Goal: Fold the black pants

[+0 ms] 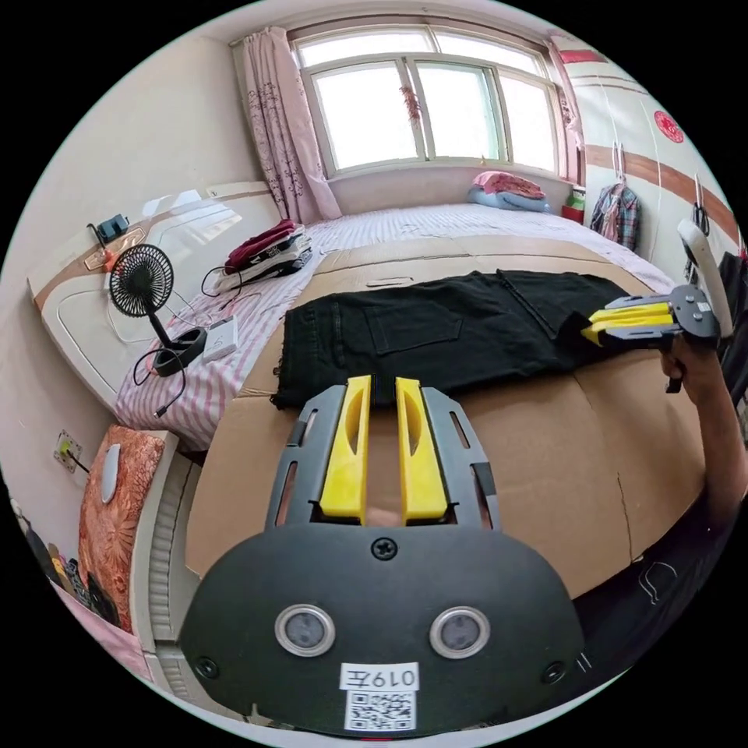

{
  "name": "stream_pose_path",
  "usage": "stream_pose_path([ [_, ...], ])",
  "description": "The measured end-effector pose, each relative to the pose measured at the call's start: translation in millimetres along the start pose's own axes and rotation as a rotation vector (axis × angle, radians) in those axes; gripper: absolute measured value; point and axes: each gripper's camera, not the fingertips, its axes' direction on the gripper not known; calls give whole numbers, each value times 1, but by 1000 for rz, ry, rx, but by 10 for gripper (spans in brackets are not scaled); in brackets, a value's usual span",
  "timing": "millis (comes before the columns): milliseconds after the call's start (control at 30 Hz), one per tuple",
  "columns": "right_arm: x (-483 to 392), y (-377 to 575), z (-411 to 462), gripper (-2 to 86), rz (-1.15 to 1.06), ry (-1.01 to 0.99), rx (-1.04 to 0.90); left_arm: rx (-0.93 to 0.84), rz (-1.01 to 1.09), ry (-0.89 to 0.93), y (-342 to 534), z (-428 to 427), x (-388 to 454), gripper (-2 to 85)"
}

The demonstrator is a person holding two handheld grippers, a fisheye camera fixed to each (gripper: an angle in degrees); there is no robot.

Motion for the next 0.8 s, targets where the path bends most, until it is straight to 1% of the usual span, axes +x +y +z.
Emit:
stream_pose_path([
  [33,-4,1,2,39,-8,19,-2,7,-61,-14,3,-3,-4,76],
  [100,-22,7,5,48,-44,121,24,9,-114,-32,7,-5,-7,88],
  [167,-37,12,11,51,-82,223,34,-6,-102,-91,10,-6,-3,94],
  [233,-53,15,17,43,-120,312,35,-22,9,-197,12,-7,15,97],
  [267,-61,17,21,34,-133,357,32,-19,43,-220,14,-8,21,97],
  [333,-64,19,24,22,-123,370,31,1,223,-238,21,-9,47,96],
  [367,-59,20,22,16,-93,335,41,2,274,-231,24,-8,54,95],
  [433,-42,24,12,9,-12,236,89,-26,456,-214,32,-1,79,96],
  [500,-13,39,-9,5,133,129,207,-47,569,-212,37,3,94,98],
  [533,-6,43,-15,3,167,127,235,-54,617,-229,37,6,102,98],
  [633,19,69,-50,-1,295,246,361,-68,690,-271,36,11,116,97],
  [700,36,97,-84,-3,393,370,449,-76,742,-277,37,13,124,96],
  [800,59,137,-120,-4,525,491,519,-80,828,-335,41,20,140,91],
])
